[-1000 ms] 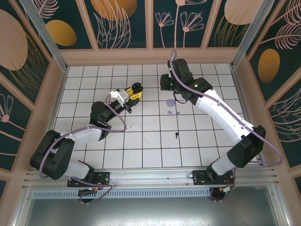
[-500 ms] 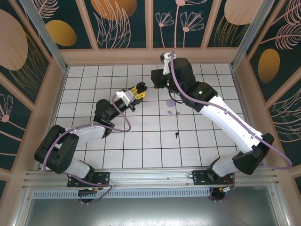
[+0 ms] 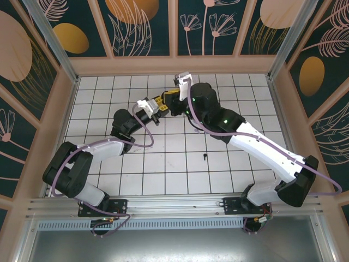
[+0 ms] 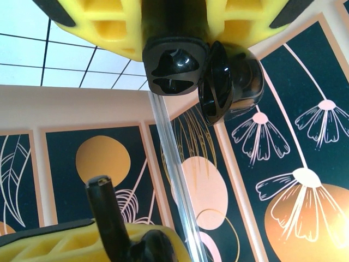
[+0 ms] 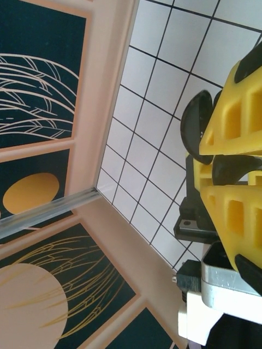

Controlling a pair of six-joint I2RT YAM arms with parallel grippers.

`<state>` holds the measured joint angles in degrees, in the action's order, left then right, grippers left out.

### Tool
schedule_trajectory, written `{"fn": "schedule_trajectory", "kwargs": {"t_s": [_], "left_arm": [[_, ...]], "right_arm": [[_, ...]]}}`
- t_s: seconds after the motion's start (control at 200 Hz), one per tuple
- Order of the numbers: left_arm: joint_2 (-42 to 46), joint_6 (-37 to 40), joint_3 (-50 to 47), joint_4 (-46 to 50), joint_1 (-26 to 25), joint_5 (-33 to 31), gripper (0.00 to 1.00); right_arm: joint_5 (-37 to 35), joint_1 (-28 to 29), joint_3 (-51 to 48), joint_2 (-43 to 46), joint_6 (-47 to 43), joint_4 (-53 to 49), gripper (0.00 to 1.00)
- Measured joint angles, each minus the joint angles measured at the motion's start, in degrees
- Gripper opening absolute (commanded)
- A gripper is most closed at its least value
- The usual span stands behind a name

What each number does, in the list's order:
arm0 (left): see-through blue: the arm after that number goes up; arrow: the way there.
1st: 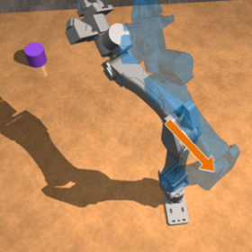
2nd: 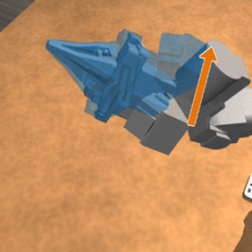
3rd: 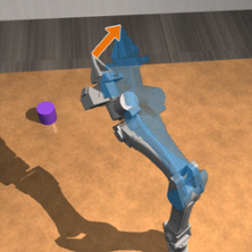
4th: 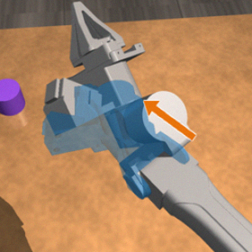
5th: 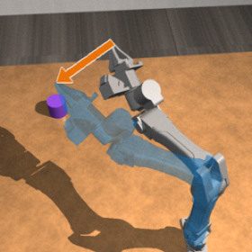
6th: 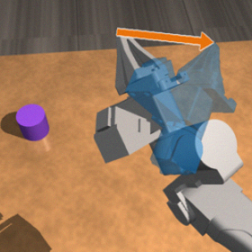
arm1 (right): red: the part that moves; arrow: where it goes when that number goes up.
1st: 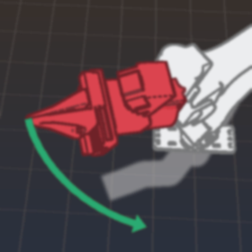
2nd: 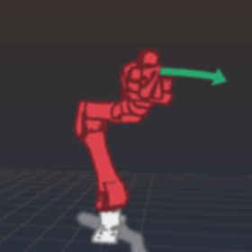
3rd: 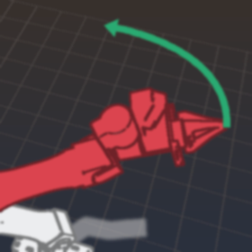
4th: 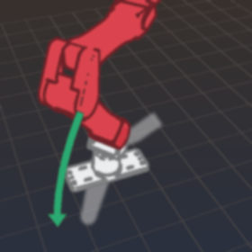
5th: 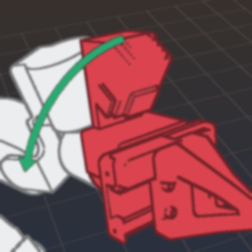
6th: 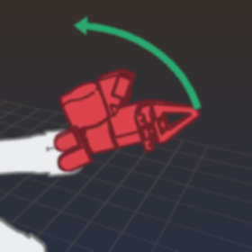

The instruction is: Insert the wireless bluetooth earbuds into the charging case

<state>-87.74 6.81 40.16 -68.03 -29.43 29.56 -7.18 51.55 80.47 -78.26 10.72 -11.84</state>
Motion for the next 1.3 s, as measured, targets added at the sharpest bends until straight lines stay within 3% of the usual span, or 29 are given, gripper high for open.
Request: {"fn": "schedule_trajectory", "kwargs": {"t_s": [1.301], "left_arm": [[1.1,-3.7,0.0,0.5,-0.3,4.1,0.0]], "right_arm": [[-0.9,-2.1,-4.5,-0.7,0.1,5.0,0.15]]}}
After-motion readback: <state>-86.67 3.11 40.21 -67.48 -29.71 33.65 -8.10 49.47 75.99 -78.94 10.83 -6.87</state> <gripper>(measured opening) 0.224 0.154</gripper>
